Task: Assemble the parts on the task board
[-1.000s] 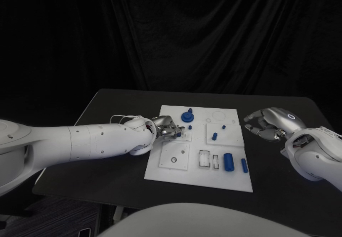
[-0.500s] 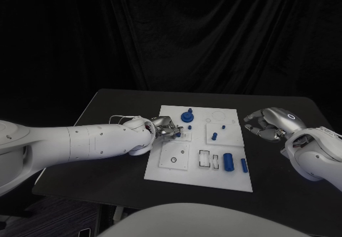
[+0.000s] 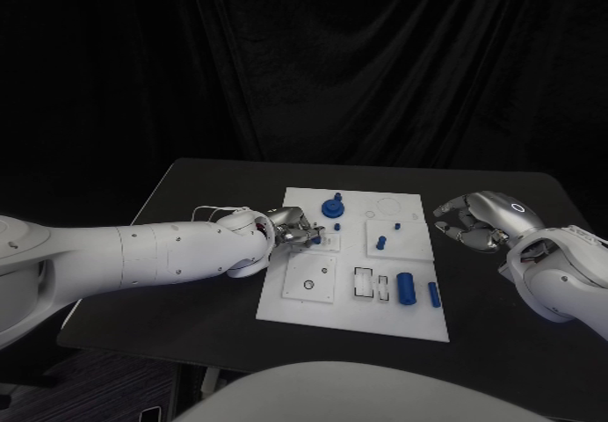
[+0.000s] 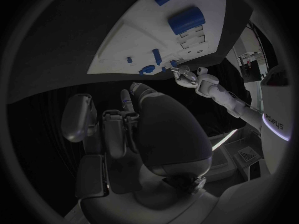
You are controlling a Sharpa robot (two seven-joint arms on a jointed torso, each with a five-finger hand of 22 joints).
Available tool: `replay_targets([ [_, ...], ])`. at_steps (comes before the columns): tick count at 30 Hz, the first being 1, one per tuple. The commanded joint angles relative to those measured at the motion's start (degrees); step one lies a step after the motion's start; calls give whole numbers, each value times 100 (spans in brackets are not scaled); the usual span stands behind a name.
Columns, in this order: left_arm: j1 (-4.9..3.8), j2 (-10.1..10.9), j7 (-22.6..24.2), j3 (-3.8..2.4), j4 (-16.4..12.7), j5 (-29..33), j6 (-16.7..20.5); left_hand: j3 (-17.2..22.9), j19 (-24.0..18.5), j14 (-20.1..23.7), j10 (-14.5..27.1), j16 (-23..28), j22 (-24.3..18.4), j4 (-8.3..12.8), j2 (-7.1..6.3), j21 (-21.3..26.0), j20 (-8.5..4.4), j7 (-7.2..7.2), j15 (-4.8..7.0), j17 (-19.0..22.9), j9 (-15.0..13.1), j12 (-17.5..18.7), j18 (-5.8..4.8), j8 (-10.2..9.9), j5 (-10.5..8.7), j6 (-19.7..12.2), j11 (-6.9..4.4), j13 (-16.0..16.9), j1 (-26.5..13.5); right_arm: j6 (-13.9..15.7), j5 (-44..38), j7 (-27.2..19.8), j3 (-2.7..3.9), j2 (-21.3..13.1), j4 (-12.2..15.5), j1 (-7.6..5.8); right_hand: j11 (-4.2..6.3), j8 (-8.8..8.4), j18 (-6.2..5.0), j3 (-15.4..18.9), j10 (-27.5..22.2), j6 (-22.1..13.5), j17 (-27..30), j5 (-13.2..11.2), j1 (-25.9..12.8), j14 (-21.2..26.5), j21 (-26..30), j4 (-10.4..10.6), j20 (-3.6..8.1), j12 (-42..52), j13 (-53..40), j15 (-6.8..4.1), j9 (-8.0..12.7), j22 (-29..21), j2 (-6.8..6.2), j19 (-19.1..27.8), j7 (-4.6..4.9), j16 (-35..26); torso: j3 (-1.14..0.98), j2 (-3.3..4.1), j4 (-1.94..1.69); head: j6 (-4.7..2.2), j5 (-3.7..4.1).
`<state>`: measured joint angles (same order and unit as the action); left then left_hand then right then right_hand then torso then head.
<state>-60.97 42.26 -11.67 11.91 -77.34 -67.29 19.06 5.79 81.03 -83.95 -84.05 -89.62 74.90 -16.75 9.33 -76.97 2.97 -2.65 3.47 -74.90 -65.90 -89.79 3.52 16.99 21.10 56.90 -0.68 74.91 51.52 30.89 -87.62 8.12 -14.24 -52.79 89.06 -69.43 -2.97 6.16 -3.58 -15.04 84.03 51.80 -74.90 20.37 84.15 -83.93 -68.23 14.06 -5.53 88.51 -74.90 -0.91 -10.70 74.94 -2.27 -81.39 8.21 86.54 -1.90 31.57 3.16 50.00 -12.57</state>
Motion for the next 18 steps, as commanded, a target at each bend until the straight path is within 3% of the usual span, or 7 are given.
replay_targets([
  [1,34,7,90,16,0,11,-9,-10,13,-605,-595,-38,849,5,15,-7,-30,18,40,-1510,-9,-21,5,20,30,-24,-52,1509,48,35,-21,81,4,-5,4,14,-52,-31,-117,-31,230,13,-1048,30,-10,-429,19,9,6,-39,-1037,30,6,859,-37,37,6,-23,1,-2,4,0,-9],
  [16,36,6,312,16,-2,11,105,32,-9,-605,-595,-38,844,-3,78,31,-33,11,39,-1510,-47,-21,12,31,118,-106,-48,1509,105,31,-21,72,4,11,-13,16,-54,-36,-115,-41,232,11,-1052,32,-12,-430,14,7,5,-38,-1039,32,10,861,-39,32,7,-20,0,0,3,0,-22],
  [18,37,13,377,16,-15,11,149,67,40,-605,-595,-38,887,-1,101,-33,-38,28,47,-1510,-5,-21,-6,31,279,-22,-60,1509,158,33,-21,69,4,12,-15,17,-54,-38,-114,-44,237,11,-1051,32,-14,-430,8,7,5,-36,-1046,32,12,863,-40,29,8,-21,0,0,-1,0,-16],
])
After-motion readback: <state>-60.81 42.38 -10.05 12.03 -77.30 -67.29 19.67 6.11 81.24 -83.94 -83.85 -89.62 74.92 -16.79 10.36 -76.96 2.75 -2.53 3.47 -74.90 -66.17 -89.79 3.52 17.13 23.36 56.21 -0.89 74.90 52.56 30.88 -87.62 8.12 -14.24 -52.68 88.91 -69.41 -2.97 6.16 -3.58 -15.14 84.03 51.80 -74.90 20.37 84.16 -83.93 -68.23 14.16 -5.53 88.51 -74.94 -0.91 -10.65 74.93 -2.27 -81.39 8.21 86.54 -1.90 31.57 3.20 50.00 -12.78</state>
